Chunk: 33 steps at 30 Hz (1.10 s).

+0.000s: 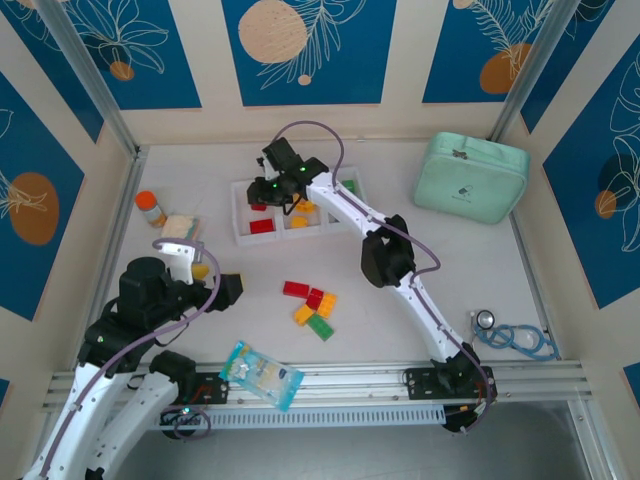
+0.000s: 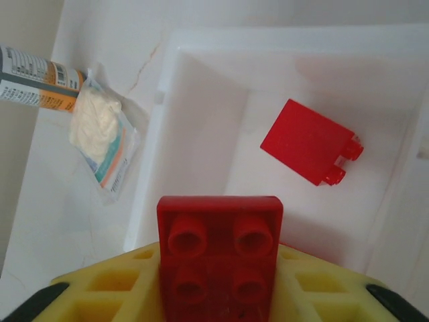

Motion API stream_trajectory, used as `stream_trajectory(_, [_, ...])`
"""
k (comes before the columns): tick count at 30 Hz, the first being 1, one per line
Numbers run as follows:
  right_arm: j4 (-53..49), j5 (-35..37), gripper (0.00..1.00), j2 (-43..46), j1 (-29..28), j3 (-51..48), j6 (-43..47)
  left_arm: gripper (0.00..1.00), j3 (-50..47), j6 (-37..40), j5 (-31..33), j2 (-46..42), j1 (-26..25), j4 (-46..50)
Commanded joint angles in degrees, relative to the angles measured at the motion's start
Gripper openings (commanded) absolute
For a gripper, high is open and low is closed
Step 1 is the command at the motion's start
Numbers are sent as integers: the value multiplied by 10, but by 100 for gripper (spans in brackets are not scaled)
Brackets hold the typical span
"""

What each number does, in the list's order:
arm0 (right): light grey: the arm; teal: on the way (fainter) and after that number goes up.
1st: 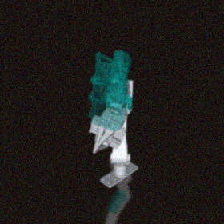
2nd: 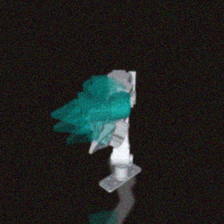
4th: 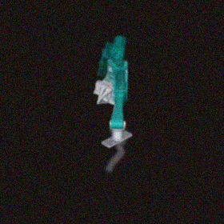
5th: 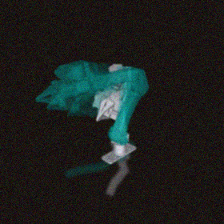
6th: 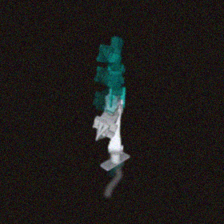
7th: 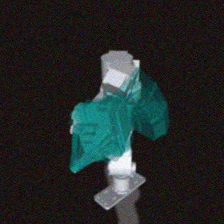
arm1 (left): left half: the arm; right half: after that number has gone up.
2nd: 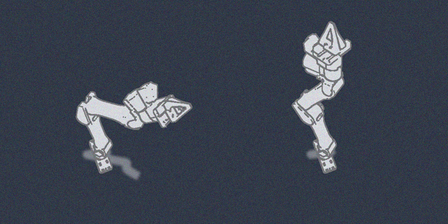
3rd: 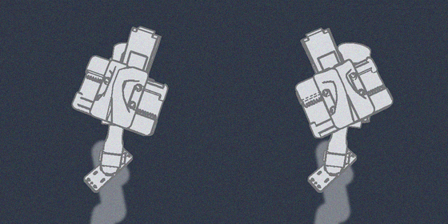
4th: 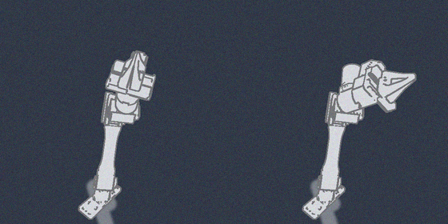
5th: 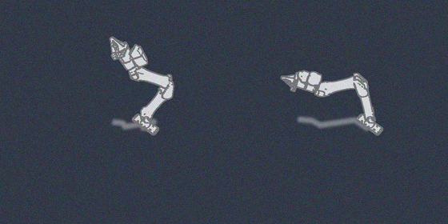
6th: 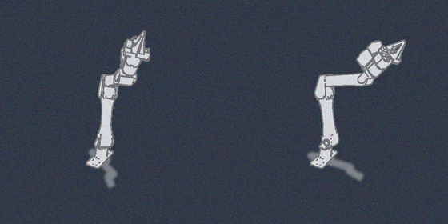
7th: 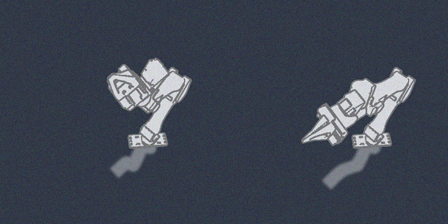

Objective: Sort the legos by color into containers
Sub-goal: Place the lego in the container, then pick up the lego from the center of the table.

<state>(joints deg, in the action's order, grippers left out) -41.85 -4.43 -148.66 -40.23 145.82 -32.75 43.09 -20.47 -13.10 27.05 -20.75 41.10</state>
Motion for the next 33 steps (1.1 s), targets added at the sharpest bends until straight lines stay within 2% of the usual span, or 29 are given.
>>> stream_trajectory(1, [22, -33, 44, -1, 0, -9, -24, 99, -7, 10, -14, -6, 8, -14])
stream_trajectory(8, [13, -37, 64, -4, -4, 4, -35, 99, -7, 10, -16, -5, 8, -14])
stream_trajectory(12, [-11, -39, 71, 4, -4, 19, -32, 99, -7, 10, -12, -6, 9, -13])
stream_trajectory(21, [-72, 5, 94, 89, -21, -6, 2, 99, -8, 10, -18, 2, 8, -15])
stream_trajectory(25, [-73, 32, 99, 160, -26, -77, 21, 99, -7, 10, -18, 2, 8, -14])
stream_trajectory(33, [10, 113, 99, 317, -21, -311, 115, 99, -9, 12, -22, 3, 8, -16])
